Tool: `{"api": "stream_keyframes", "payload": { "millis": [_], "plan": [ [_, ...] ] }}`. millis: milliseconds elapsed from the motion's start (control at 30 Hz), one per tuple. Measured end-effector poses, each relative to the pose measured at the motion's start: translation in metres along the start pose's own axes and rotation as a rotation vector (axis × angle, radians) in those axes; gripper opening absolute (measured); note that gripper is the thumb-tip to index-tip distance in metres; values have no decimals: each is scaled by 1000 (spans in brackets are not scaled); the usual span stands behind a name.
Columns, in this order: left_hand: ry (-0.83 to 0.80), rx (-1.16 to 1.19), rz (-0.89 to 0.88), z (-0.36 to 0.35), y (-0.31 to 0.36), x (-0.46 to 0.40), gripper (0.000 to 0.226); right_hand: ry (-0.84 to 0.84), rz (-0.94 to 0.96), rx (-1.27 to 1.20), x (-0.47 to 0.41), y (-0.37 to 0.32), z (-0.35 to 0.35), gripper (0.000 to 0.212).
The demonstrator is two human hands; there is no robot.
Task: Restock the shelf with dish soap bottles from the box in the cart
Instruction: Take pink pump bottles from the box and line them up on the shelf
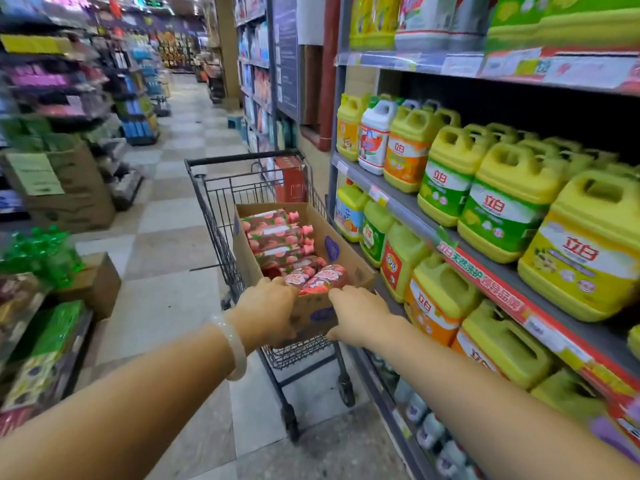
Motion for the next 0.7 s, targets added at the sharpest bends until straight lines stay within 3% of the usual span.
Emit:
{"api": "stream_keyframes", "payload": {
  "millis": [467, 700],
  "plan": [
    [-132, 5, -40, -1, -77, -210, 55, -127, -134, -77, -202, 60, 28, 45],
    [-301, -9, -203, -12, -125, -345, 52, -192, -288, -254, -324, 80, 17, 48]
  ]
}}
Point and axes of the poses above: each hand's wrist, its own x-axis away from the middle knuckle, its own z-axis out of the back of the hand, y = z × x, the point moved 1 cm from there along -x, towards the middle knuckle, and after that the axes turned 12 degrees about -y, right-handed, at the moved point
